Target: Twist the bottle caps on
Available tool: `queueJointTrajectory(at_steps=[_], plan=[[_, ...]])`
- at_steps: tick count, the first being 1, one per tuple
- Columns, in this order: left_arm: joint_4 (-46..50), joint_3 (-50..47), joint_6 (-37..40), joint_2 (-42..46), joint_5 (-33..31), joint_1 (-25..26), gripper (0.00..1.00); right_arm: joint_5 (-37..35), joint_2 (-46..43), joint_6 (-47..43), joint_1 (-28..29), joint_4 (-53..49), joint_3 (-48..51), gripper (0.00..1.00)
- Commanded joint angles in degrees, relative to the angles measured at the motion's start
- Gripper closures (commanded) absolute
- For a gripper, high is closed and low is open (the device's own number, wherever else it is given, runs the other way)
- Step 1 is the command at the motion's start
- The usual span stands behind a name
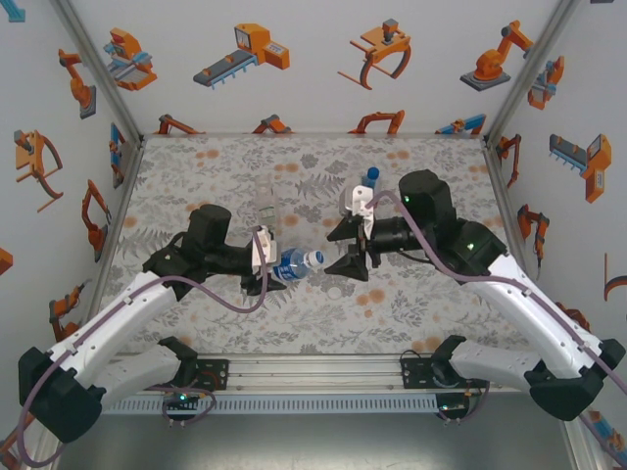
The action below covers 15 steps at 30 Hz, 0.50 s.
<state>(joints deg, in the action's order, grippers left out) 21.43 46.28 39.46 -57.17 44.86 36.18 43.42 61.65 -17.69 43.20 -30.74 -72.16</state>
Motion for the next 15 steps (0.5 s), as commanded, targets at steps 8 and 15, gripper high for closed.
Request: queueJointTrajectory(at_steps=[8, 15], plan=[[0.3, 0.9, 1.2, 1.6, 3.2, 0.2, 1.0, 5.5, 2.6, -7.0, 0.4, 3.1, 0.8, 0.4], [0.3, 1.0, 1.1, 1.8, 3.4, 0.2, 1.0, 5.9, 4.4, -7.1, 0.9, 3.9, 1.2, 0.47]])
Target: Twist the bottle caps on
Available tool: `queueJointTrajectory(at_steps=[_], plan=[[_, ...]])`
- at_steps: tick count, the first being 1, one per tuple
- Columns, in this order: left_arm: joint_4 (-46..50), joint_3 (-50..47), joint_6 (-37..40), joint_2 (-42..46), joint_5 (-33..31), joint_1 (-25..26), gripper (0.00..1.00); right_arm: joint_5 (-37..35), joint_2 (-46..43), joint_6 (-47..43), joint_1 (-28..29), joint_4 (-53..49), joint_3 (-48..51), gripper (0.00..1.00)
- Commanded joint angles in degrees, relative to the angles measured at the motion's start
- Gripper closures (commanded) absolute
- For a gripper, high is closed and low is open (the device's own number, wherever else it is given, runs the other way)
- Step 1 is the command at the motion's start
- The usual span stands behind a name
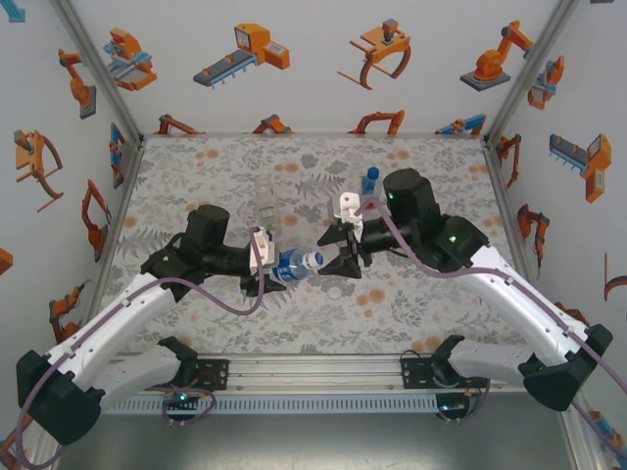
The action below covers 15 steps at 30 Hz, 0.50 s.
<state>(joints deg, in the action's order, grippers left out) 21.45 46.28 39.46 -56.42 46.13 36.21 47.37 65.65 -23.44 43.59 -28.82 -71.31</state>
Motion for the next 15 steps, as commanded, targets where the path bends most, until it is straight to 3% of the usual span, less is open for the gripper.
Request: queueJointTrajectory(at_steps=[1, 15], plan=[[0.3, 1.0, 1.1, 1.0, 2.1, 0.2, 1.0, 2.1, 0.6, -1.3, 0.6, 2.0, 0.4, 0.48], [0.3, 1.0, 0.9, 0.9, 1.9, 0.1, 1.0, -0.3, 1.8, -0.8, 1.3, 2.7, 1.5, 0.68]])
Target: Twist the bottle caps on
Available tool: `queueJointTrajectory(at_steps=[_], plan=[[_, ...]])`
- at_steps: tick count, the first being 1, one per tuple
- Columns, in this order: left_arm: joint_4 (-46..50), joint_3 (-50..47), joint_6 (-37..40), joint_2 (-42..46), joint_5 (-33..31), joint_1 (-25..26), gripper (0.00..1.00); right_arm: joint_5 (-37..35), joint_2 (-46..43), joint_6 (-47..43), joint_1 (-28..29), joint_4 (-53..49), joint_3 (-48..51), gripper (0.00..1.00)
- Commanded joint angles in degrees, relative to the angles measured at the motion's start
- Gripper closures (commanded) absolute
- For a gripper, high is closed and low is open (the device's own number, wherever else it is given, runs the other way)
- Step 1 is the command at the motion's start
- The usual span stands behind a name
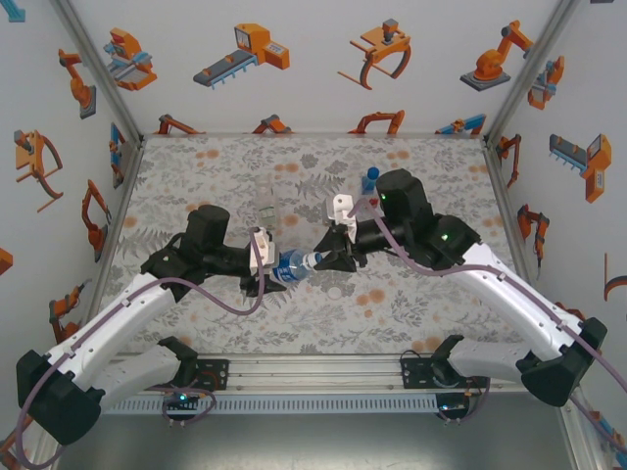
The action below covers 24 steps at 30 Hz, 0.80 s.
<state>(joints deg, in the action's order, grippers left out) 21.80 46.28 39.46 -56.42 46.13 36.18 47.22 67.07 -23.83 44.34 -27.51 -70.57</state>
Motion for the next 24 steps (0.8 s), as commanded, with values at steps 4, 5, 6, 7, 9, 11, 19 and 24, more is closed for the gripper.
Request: queueJointTrajectory(at_steps=[4, 5, 6, 7, 9, 11, 19, 24], plan=[[-1.0, 1.0, 0.0, 0.7, 1.8, 0.2, 1.0, -3.4, 0.0, 6.9, 0.7, 4.5, 2.4, 0.8], [-1.4, 0.9, -0.4, 0.6, 1.6, 0.2, 1.0, -4.3, -0.2, 10.2, 0.7, 5.7, 3.1, 0.83], [-1.9, 0.8, -0.7, 0.5, 1.5, 0.2, 1.0, -5.5, -0.5, 14.6, 0.7, 7.6, 3.9, 0.87], [-2.5, 0.7, -1.0, 0.5, 1.3, 0.2, 1.0, -6.8, -0.7, 19.2, 0.7, 9.2, 4.8, 0.91], [-3.6, 0.6, -1.6, 0.2, 0.9, 0.1, 1.0, -9.8, -1.2, 29.3, 0.8, 12.3, 6.6, 1.0], [-4.3, 0.6, -2.1, -0.2, 0.2, 0.2, 1.0, -14.5, -1.3, 40.2, 0.9, 13.1, 7.5, 1.0], [-5.6, 1.2, -2.3, -1.5, -1.4, 0.2, 1.0, -25.6, 1.6, 86.6, 0.8, 5.1, 7.4, 1.0], [-6.5, 1.3, -2.6, -1.9, -2.8, 0.2, 1.0, -25.8, 2.0, 101.4, 1.2, 9.8, 11.0, 1.0]])
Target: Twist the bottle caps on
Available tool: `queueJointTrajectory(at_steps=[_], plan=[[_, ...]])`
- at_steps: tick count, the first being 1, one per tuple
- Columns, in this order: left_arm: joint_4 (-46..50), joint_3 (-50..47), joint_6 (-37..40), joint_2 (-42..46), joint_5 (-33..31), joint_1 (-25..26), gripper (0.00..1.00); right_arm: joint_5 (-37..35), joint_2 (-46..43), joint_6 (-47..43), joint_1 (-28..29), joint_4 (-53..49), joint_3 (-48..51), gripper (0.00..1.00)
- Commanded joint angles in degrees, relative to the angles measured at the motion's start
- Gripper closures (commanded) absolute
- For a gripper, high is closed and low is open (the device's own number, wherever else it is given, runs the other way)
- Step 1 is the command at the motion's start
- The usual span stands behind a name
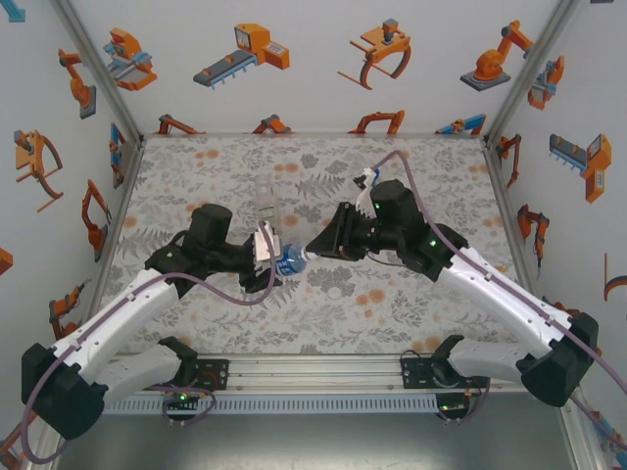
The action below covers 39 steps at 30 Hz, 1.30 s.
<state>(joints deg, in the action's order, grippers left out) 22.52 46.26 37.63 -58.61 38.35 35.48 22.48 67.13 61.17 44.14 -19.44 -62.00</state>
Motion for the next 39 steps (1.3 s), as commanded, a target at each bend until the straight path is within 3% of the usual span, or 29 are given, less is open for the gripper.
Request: queueJointTrajectory(at_steps=[1, 4, 8, 11, 15, 21, 25, 30, 33, 39], plan=[[-7.3, 1.4, -0.8, 0.2, 4.9, 0.9, 1.0, -1.6, 1.9, 16.3, 1.3, 1.8, 2.2, 1.0], [-7.4, 1.6, -0.8, -0.4, 5.2, 0.9, 1.0, -2.6, 2.2, 13.5, 1.4, -0.1, 0.7, 0.99], [-6.9, 1.7, -0.7, -0.4, 5.3, 0.9, 1.0, -3.7, 1.7, 6.8, 1.1, -2.8, -1.9, 0.67], [-6.2, 1.7, -0.5, -0.4, 6.0, 0.8, 1.0, -4.0, 0.7, -1.1, 0.5, -3.6, -4.4, 0.52], [-4.7, 1.9, 0.0, -0.3, 7.1, 0.8, 1.0, -0.4, -0.4, -15.7, -0.3, -3.7, -9.0, 0.4], [-3.4, 1.5, 1.0, 0.6, 9.5, 0.9, 1.0, 6.2, 0.3, -43.2, -0.4, -10.2, -16.3, 0.37], [-2.5, 1.7, 1.3, 1.1, 10.6, 0.9, 1.0, 11.1, 1.4, -59.9, -0.4, -16.3, -20.5, 0.4], [-2.4, 1.6, 1.1, 1.5, 12.7, 0.9, 1.0, 22.2, -1.7, -83.0, -0.3, -17.2, -17.5, 0.41], [-2.5, 1.7, 0.8, 1.5, 13.5, 1.0, 1.0, 25.9, -3.0, -89.2, -0.2, -15.6, -15.2, 0.41], [-2.4, 1.9, 0.5, 1.3, 15.3, 0.9, 1.0, 27.0, -4.1, -93.0, 0.0, -11.5, -10.7, 0.47]])
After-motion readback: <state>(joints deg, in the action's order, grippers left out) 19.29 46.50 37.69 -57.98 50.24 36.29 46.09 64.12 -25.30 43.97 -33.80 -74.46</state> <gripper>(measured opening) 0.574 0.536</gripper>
